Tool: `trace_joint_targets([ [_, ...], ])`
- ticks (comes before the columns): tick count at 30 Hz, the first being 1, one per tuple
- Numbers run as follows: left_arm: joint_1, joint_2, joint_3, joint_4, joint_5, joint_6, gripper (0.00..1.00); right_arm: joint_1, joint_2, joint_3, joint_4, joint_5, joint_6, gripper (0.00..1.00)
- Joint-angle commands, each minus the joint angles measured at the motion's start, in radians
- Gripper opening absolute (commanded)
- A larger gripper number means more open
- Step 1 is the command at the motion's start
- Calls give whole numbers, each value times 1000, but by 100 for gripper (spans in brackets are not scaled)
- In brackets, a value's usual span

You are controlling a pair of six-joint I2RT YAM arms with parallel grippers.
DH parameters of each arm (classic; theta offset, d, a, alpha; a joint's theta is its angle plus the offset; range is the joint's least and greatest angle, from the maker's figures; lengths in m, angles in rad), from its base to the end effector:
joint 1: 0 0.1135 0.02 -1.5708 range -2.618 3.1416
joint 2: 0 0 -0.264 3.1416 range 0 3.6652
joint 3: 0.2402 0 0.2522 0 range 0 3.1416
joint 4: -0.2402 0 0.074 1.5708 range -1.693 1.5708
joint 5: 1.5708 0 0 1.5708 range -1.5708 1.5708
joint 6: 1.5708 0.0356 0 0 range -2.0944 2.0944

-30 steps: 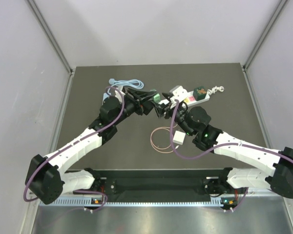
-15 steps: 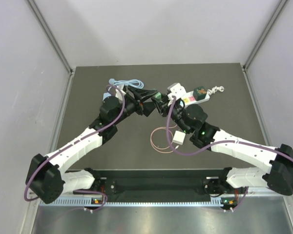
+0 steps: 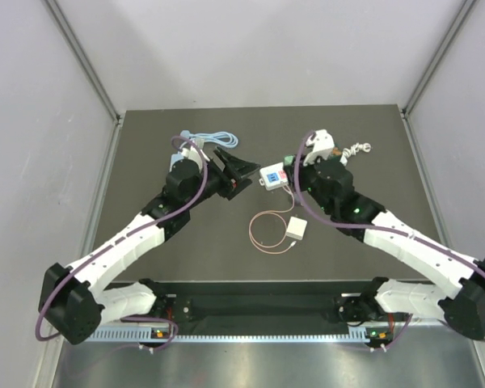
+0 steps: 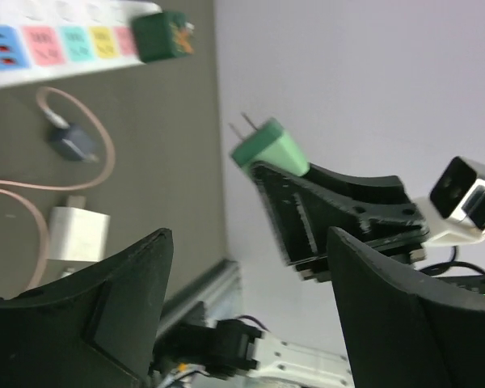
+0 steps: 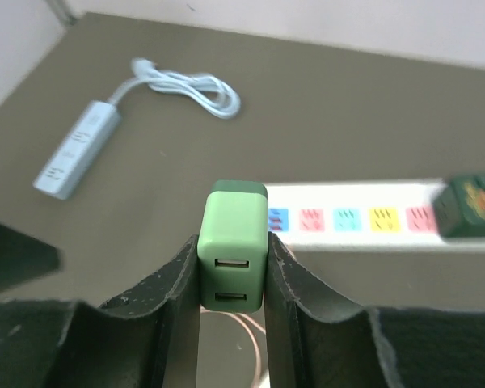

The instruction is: Insert the plug

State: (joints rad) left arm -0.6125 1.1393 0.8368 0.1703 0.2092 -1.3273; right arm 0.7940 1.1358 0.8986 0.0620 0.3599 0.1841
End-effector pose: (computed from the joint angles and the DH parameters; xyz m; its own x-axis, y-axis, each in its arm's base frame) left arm 0.2160 -0.1608 0.3233 -0.7353 -0.6436 -0.2124 0.0715 0.2380 -0.9686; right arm 0.1958 0.1814 0.3350 -0.1978 0.0432 -0.9793 -0.3948 0.9109 0.1199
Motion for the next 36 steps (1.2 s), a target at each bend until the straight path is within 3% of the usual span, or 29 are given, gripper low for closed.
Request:
trace_joint_targets([
  [1, 20, 0, 47, -140, -103, 207, 81, -97, -68, 33, -223, -39, 149, 0],
  [5, 69, 100, 44, -80, -71, 339, 77, -177, -97, 17, -352, -73, 222, 0],
  [9, 118, 326, 117, -58, -94, 431, 71, -233, -53, 71, -467, -102, 256, 0],
  [12, 138, 518, 241, -81, -88, 522, 58, -249, -7, 118, -522, -125, 239, 0],
  [14, 142, 612, 350, -112, -84, 583, 47, -271, 4, 125, -530, -128, 251, 0],
  [15, 140, 704, 387, -120, -82, 602, 39, -280, 5, 120, -524, -136, 276, 0],
  [16, 142, 747, 422, -133, -71, 625, 20, -309, 1, 108, -512, -159, 285, 0],
  [19, 142, 902, 547, -155, -65, 663, 0, -357, 7, 102, -458, -262, 298, 0],
  [23, 140, 1042, 674, -233, -137, 708, 0, -380, 56, 163, -494, -251, 345, 0],
  [28, 137, 1114, 714, -273, -177, 731, 0, -387, 111, 223, -550, -225, 368, 0],
  [36, 96, 1067, 599, -255, -125, 680, 0, -421, 254, 351, -649, -357, 371, 0],
])
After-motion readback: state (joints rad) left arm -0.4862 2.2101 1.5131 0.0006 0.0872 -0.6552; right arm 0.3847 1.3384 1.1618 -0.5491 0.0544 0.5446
